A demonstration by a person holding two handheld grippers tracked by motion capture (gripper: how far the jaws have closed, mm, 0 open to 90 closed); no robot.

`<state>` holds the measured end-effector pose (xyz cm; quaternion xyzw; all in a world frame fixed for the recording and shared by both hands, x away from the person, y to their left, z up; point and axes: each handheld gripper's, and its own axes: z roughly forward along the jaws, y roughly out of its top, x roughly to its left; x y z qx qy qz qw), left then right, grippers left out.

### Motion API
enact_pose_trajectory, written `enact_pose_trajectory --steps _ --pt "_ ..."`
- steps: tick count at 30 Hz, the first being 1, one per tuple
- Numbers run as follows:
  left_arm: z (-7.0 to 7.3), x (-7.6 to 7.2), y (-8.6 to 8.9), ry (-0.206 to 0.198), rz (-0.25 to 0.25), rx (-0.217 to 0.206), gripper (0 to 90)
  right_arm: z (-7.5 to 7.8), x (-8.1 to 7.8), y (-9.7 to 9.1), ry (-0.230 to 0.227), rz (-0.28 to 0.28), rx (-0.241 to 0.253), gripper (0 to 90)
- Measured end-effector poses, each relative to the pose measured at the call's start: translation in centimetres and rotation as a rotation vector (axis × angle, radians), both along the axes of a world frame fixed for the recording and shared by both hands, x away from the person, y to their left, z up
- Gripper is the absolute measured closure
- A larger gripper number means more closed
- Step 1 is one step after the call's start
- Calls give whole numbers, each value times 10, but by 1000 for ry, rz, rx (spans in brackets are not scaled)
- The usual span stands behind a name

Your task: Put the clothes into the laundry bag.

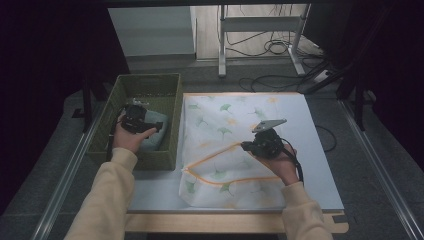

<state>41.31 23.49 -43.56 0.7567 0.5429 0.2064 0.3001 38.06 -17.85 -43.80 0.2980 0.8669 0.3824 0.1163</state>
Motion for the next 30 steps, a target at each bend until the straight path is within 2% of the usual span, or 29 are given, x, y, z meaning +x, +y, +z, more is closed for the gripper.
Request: enact_pose_trajectory --steps 3,6,8,11,18,22,30 --pt "0 3 -1 17 2 -6 242 -1 0 1 2 1 -4 879" --pt "1 4 -1 15 -2 -13 241 -2 0 1 2 5 -8 879" --pt "3 4 -1 -2 -5 -6 239 -2 0 2 4 5 -9 879" --pt "4 7 -1 1 -4 -1 238 -2 0 2 3 4 -9 879" --pt "-2 16 -1 20 2 4 235 -2 1 1 3 3 -8 879" --pt "-5 22 -3 32 0 -7 228 -3 1 0 6 0 -7 879" --pt "-16 31 -7 66 -4 19 226 -4 2 -1 5 -3 -13 878"
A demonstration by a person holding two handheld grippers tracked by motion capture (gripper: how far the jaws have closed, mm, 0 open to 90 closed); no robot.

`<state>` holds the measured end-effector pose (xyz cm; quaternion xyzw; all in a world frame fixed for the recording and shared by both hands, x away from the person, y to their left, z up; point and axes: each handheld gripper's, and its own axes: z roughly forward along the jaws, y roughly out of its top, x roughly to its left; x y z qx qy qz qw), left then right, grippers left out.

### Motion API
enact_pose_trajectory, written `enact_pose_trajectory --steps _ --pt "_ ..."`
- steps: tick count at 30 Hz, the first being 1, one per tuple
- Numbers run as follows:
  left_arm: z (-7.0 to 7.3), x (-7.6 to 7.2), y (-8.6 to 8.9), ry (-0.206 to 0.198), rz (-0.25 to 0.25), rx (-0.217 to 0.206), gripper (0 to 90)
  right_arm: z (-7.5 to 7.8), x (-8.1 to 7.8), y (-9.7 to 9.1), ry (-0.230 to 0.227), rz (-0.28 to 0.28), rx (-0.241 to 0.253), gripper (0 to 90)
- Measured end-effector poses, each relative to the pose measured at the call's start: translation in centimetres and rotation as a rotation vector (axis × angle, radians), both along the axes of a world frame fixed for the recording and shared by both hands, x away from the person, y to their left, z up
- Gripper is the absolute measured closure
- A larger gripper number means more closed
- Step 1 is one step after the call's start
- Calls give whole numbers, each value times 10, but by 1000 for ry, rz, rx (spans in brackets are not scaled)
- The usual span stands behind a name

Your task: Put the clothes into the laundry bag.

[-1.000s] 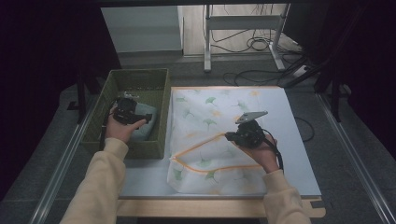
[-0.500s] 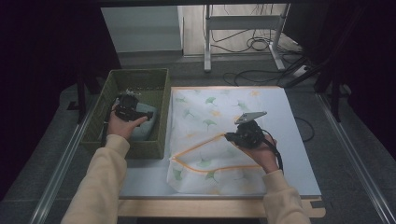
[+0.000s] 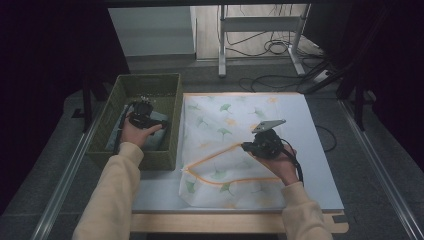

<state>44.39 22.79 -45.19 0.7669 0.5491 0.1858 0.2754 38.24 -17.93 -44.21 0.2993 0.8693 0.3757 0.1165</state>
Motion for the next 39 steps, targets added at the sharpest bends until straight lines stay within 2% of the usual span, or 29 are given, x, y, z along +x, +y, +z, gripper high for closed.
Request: enact_pose_trajectory --steps 5,10,22,31,39 --pt "-4 2 0 13 7 -9 225 -1 0 0 0 -2 0 878" --pt "-7 4 -1 26 12 1 224 -2 0 0 5 -4 -4 878" --pt "-15 13 3 75 38 -5 221 -2 1 0 3 -4 -9 878" --pt "-21 19 2 130 39 34 213 -1 0 0 -4 -4 -7 878" --pt "-23 21 3 141 42 31 208 -1 0 0 -4 -5 -8 878"
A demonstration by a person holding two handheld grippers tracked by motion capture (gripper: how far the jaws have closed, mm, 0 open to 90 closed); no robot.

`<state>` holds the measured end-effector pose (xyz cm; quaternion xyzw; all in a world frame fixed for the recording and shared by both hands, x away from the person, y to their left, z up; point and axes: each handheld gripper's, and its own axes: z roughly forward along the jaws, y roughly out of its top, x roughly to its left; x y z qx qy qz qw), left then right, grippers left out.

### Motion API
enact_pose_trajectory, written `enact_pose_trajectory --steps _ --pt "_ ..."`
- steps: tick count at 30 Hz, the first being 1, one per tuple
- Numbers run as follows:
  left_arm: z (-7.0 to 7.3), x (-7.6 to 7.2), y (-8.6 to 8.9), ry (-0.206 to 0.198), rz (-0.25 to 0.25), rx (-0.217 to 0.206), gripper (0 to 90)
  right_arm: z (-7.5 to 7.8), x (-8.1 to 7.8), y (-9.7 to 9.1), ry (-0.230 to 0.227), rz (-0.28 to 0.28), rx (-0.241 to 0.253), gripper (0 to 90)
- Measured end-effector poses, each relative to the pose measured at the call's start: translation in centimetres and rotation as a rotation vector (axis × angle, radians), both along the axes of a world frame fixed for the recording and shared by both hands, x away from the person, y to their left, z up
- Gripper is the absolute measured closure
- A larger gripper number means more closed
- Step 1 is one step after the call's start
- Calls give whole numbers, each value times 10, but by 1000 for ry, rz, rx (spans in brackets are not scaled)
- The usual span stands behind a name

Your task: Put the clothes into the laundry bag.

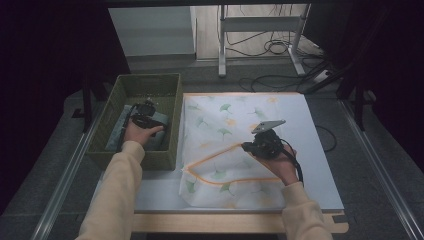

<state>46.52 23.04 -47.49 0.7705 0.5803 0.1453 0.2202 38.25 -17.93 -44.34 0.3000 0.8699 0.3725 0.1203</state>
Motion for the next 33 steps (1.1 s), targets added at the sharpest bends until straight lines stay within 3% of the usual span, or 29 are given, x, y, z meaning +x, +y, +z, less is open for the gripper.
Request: enact_pose_trajectory --steps 1,4,6,17,24,28,33 --pt "0 1 1 2 2 -4 208 0 0 0 0 0 0 878" --pt "3 4 0 15 -11 35 196 0 0 0 0 0 1 878" --pt "4 7 1 24 -7 9 191 0 1 0 0 0 2 878" --pt "-19 17 -4 140 -5 46 119 -1 1 -3 2 -7 5 877" --pt "-25 18 -7 158 1 87 126 -2 1 -2 2 -7 0 876" --pt "-28 18 -7 155 15 119 183 -2 1 -4 1 -10 3 876" --pt "-26 18 -7 150 42 154 333 -1 1 -5 1 -13 4 876"
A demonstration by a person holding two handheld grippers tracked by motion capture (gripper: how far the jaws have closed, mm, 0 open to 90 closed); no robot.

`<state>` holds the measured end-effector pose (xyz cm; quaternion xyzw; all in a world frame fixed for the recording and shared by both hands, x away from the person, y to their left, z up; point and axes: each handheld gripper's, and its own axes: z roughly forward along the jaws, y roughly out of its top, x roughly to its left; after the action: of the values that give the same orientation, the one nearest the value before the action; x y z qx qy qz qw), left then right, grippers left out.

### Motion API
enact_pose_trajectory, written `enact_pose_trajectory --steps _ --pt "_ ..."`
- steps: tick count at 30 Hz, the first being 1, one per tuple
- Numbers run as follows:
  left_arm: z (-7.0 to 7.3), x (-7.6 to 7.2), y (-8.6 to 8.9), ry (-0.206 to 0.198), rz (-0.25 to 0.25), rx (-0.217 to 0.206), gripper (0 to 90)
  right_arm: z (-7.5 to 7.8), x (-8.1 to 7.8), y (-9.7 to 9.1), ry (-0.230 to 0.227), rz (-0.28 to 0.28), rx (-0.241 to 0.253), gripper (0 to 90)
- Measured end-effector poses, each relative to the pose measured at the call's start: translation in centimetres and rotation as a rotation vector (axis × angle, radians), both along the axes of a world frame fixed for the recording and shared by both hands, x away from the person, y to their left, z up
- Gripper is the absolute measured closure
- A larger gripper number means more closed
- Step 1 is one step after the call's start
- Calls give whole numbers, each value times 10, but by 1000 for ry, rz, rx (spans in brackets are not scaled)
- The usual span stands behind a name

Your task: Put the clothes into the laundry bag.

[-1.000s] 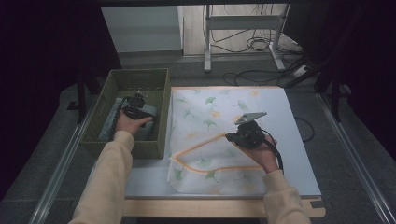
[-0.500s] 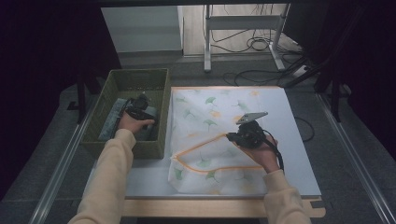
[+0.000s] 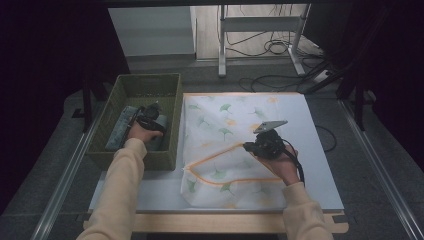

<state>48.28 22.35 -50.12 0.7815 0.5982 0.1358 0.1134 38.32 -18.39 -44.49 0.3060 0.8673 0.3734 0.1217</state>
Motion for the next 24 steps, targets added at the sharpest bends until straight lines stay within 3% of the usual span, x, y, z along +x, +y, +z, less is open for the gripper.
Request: enact_pose_trajectory --steps 10,19,24 --pt "6 -1 7 28 60 -80 608 0 0 -1 0 -1 -1 876" --pt "10 -1 13 27 93 -142 717 0 0 -2 4 -6 -1 877" --pt "13 -2 14 24 89 -150 752 -1 1 -3 2 -6 -1 877"
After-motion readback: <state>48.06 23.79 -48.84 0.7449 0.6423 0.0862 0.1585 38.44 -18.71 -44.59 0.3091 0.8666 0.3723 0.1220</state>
